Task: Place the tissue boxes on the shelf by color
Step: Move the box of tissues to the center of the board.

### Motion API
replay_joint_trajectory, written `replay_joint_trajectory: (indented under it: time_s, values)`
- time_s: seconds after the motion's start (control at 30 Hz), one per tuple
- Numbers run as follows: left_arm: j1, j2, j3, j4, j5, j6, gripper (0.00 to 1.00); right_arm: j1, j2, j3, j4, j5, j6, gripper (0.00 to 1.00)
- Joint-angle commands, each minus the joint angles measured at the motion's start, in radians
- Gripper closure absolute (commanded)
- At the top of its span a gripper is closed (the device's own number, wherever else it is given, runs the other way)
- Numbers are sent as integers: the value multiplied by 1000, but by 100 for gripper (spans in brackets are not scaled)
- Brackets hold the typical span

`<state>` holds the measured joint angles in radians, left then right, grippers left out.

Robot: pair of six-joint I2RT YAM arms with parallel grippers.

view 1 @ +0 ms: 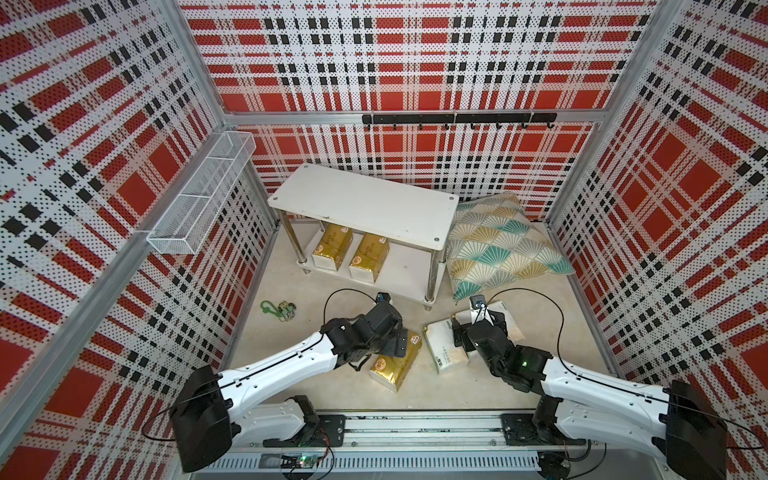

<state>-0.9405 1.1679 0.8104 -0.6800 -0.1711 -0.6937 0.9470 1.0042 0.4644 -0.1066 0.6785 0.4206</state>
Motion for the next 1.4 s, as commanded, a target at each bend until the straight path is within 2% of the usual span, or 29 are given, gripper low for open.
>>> replay_joint_trajectory:
  time_s: [0.0,0.13,0.37,0.83,1.2,1.37]
  values:
    - [-49,-42,-31,-67,-43,-122,1,2,-8,4,6,25,7,0]
    - [-101,-57,-72,-76,-46,-187,1,3,-2,6,10,27,6,0]
    - [-149,-1,-65,-83,-8,-157,1,3,10,17,11,25,1,0]
    - [-182,134,27,-123,4,-33,1,3,6,8,15,26,12,0]
    - [-180,257,56,-129,-19,11,0,3,2,4,18,29,12,0]
    - [-152,271,53,-99,-32,3,7,2,-3,2,14,30,12,0]
